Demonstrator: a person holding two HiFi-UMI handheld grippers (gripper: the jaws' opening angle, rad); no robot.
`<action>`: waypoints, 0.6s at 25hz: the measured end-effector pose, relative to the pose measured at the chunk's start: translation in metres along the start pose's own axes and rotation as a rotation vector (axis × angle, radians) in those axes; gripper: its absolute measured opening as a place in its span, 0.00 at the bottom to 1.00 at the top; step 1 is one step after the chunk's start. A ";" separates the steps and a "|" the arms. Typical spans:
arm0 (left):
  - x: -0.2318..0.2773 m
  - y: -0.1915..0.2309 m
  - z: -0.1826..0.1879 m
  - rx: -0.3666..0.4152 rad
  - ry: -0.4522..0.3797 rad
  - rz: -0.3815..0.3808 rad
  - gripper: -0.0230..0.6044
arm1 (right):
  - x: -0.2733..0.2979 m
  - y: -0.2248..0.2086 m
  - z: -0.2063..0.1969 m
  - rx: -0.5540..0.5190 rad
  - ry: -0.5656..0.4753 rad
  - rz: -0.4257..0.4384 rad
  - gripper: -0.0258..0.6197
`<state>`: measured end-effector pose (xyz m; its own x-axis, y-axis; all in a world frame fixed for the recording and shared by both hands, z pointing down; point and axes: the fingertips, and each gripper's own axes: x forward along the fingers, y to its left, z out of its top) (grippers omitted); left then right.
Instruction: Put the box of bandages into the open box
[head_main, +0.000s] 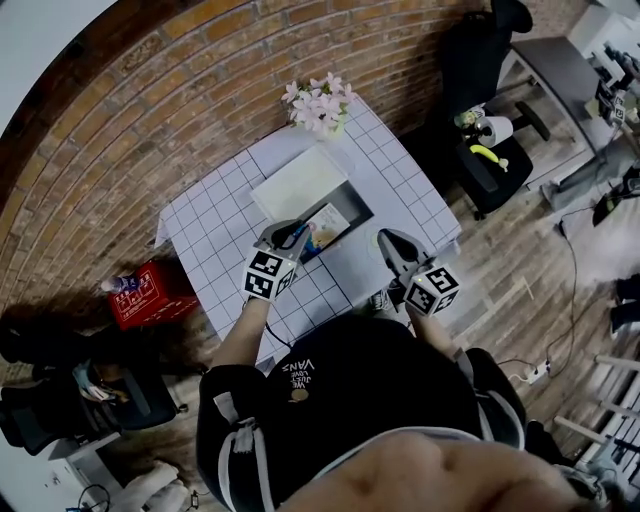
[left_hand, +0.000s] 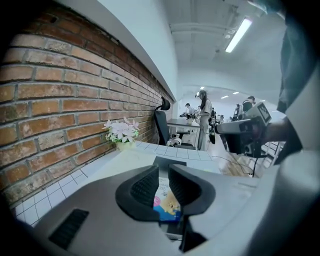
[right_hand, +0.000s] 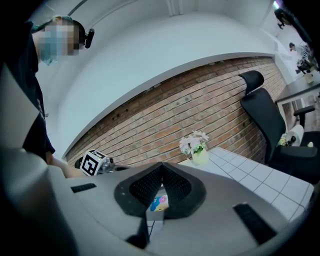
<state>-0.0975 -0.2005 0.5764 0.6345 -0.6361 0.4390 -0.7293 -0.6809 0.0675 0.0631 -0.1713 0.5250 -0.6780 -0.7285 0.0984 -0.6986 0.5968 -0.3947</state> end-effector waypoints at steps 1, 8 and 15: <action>-0.004 0.000 0.001 0.005 -0.013 0.000 0.13 | 0.001 0.002 0.000 -0.002 -0.006 -0.008 0.04; -0.036 -0.005 0.007 0.028 -0.095 -0.012 0.08 | 0.003 0.022 -0.002 -0.007 -0.057 -0.066 0.04; -0.066 -0.010 0.005 -0.013 -0.156 -0.017 0.06 | -0.001 0.045 -0.011 -0.026 -0.061 -0.096 0.04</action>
<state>-0.1310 -0.1537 0.5421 0.6780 -0.6740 0.2934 -0.7208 -0.6878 0.0857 0.0296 -0.1402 0.5171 -0.5933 -0.8012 0.0782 -0.7655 0.5315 -0.3627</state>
